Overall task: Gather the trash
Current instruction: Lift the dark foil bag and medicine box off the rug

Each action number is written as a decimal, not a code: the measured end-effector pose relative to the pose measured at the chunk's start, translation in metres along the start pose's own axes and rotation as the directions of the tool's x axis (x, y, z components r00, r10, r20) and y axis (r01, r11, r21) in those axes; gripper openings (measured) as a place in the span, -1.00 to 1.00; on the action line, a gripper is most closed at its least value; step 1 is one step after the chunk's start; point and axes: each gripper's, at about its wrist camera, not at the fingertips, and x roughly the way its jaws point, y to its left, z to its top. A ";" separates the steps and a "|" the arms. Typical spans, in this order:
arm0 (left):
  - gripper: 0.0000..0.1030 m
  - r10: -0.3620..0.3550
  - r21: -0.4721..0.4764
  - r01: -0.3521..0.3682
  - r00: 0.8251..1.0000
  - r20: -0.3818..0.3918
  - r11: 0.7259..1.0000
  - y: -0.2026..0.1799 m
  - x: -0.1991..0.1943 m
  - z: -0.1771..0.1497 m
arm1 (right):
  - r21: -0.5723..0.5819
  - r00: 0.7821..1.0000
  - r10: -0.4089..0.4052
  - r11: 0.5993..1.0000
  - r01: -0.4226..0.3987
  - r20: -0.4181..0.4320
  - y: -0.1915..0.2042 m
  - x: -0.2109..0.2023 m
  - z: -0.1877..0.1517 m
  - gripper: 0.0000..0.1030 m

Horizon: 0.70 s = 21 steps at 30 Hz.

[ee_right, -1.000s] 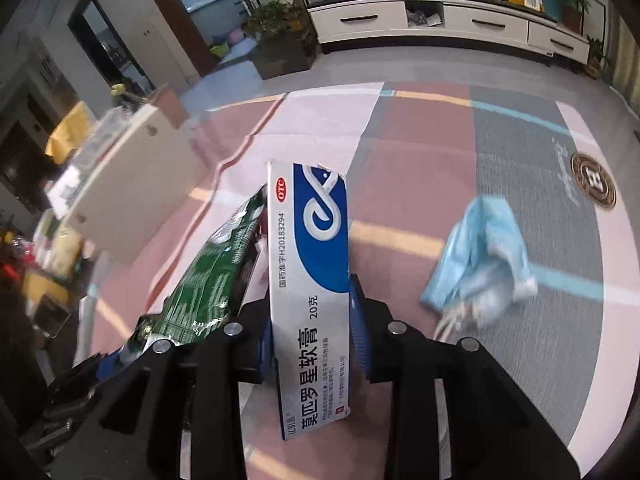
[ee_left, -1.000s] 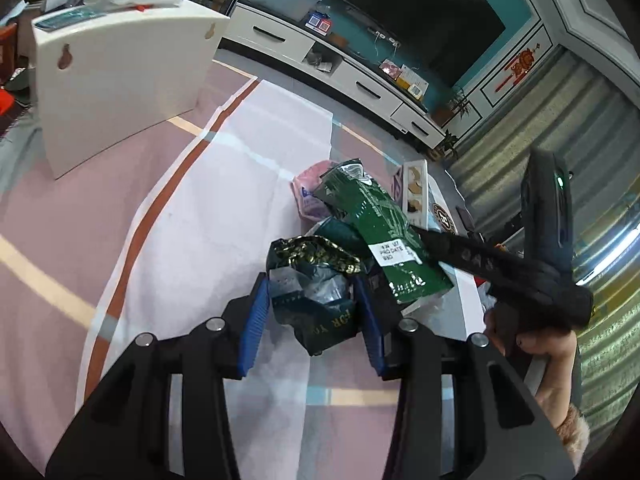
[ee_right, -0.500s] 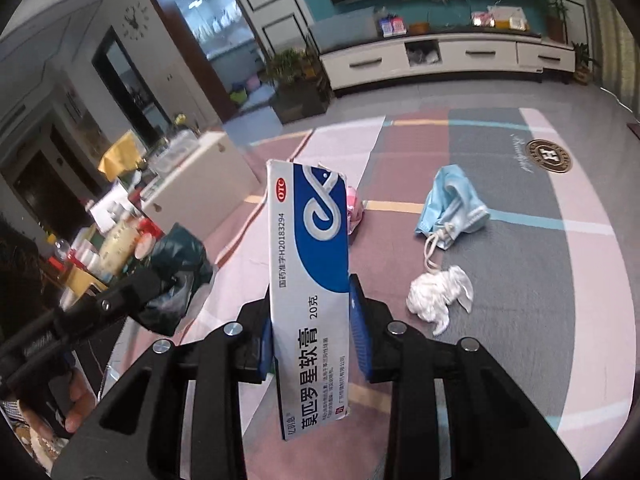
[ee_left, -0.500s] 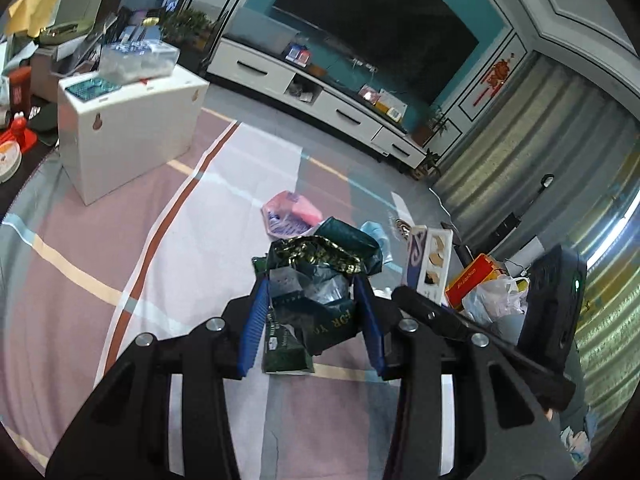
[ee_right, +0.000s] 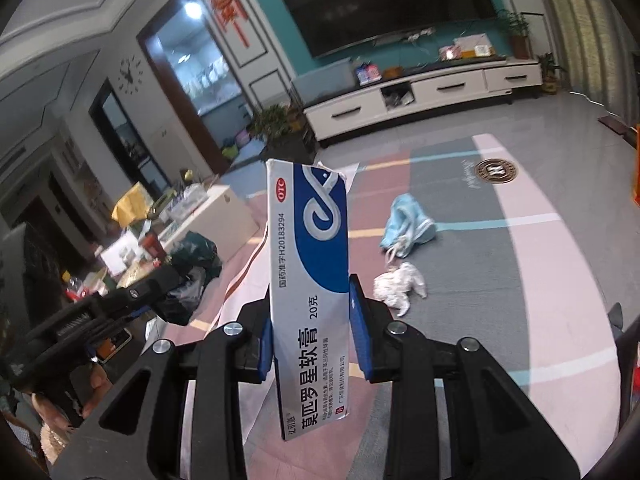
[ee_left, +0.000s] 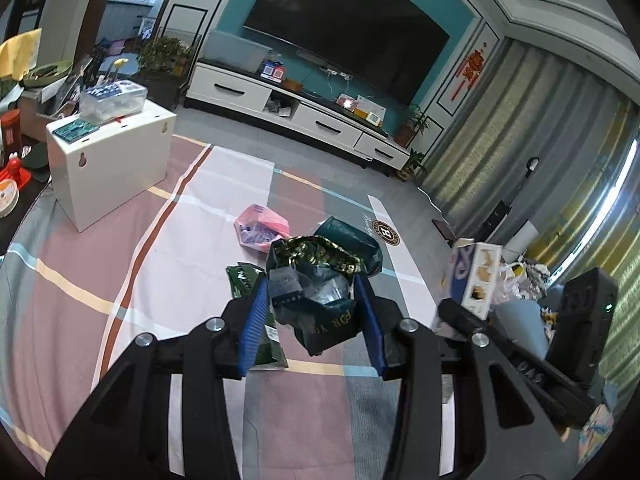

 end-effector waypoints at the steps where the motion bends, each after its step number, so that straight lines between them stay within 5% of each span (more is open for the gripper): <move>1: -0.15 0.002 0.014 -0.002 1.000 0.003 1.000 -0.005 0.000 -0.002 | 0.006 1.000 -0.003 1.000 0.003 0.013 -0.002 -0.006 0.000 -0.36; 21: -0.14 -0.006 0.213 0.015 0.999 -0.042 0.977 -0.065 0.018 -0.042 | 0.079 0.984 -0.088 0.994 0.076 0.153 -0.030 -0.050 -0.002 -0.35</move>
